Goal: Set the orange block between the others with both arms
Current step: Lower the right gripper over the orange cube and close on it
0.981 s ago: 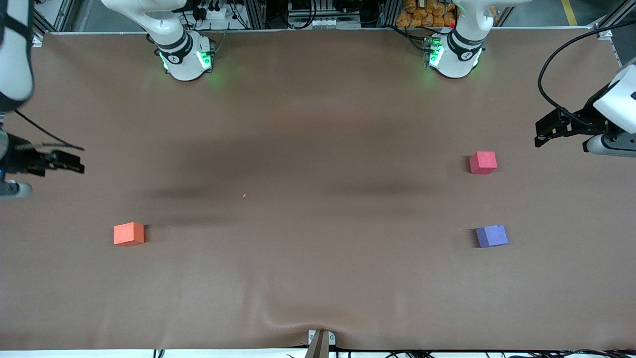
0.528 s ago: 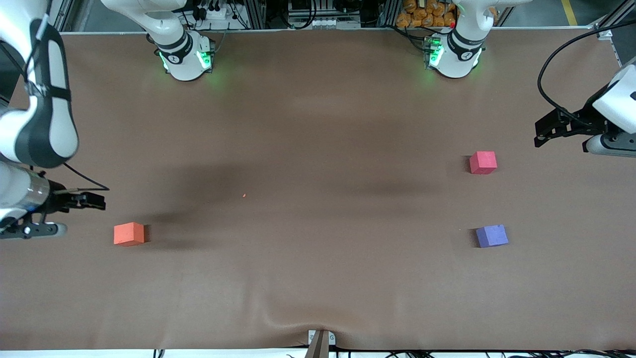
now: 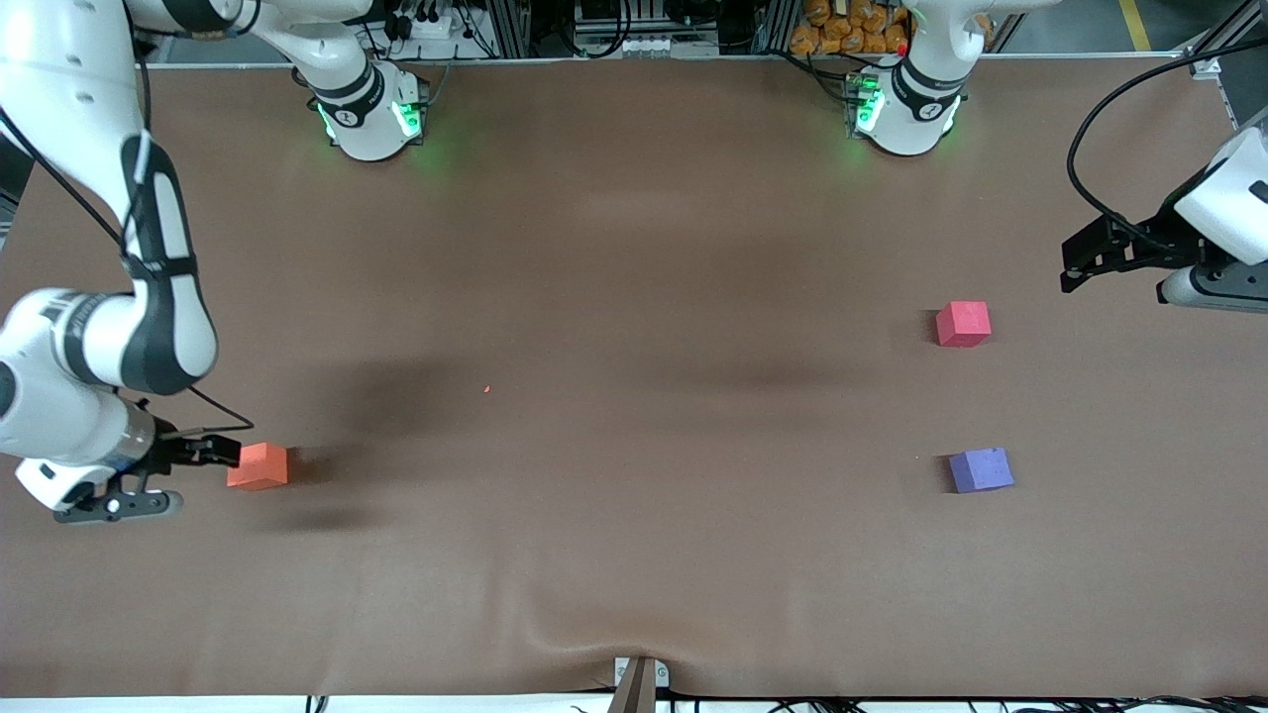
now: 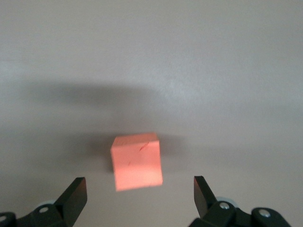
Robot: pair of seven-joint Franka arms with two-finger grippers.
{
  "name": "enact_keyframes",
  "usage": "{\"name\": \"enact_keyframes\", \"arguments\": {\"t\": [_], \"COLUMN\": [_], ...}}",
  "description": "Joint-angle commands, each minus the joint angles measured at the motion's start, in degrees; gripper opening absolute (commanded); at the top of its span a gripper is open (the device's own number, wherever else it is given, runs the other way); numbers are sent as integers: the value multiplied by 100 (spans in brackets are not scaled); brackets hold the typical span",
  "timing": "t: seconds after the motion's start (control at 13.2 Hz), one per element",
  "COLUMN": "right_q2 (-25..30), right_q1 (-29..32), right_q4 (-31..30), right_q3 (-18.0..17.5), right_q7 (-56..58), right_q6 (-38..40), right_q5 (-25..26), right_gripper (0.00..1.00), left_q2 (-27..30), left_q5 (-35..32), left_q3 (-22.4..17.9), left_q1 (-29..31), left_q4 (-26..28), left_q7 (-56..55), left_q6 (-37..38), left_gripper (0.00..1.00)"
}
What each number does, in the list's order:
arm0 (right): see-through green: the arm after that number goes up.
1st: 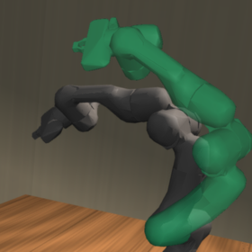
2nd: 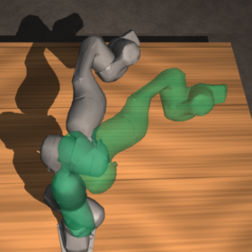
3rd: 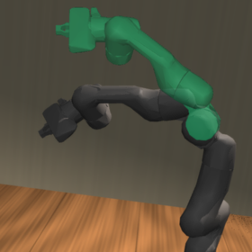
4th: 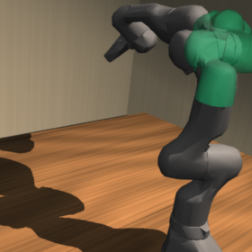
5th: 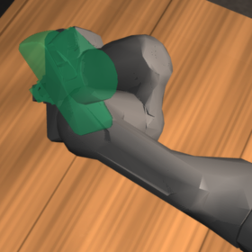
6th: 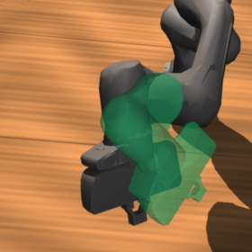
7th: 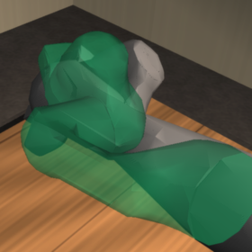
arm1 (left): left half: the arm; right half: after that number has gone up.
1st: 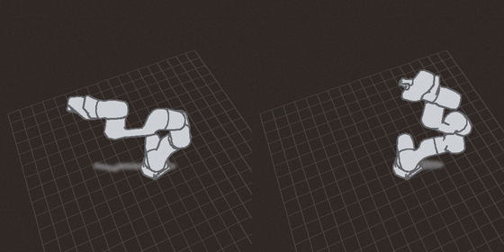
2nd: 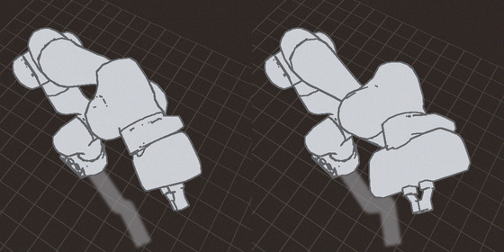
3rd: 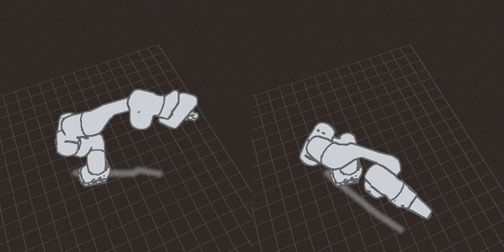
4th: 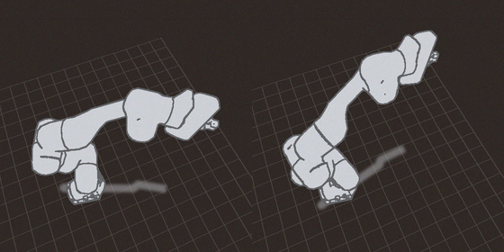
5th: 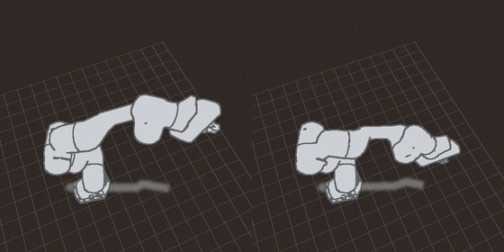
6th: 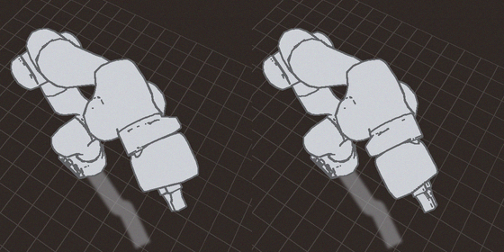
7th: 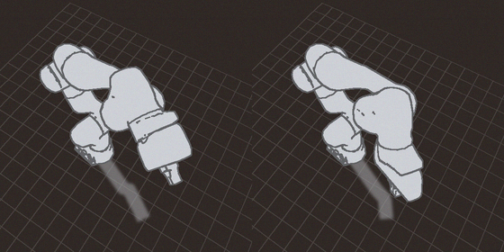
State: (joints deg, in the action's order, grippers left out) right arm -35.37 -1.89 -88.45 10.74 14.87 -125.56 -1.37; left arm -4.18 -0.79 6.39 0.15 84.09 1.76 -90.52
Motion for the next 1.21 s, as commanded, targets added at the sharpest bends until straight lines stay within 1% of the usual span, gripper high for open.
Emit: {"name": "enact_keyframes", "arguments": {"t": [0.0, 0.23, 0.45, 0.6, 0.83, 1.13], "right_q2": [-321, -541, -612, -708, -857, -876], "right_q1": [163, 163, 119, 145, 154, 198], "right_q4": [223, 223, 223, 223, 223, 223], "right_q3": [-55, -63, -72, -229, -301, -301], "right_q7": [324, 324, 324, 333, 359, 657], "right_q6": [-126, -302, -311, -398, -584, -575], "right_q5": [31, 23, 23, 23, 31, 23], "right_gripper": [100, 100, 100, 100, 100, 100], "left_q2": [13, 4, 4, 4, 4, 4], "left_q5": [-35, -35, -35, -35, -35, -35], "left_q3": [29, -7, -7, -7, -7, -7], "left_q1": [38, 64, 100, 100, 109, 109], "left_q4": [-33, -33, -16, -16, -24, -25], "left_q7": [97, 97, 106, 106, 106, 114], "left_q6": [-10, -10, -10, -10, -10, -10], "left_gripper": [100, 100, 100, 100, 100, 100]}}
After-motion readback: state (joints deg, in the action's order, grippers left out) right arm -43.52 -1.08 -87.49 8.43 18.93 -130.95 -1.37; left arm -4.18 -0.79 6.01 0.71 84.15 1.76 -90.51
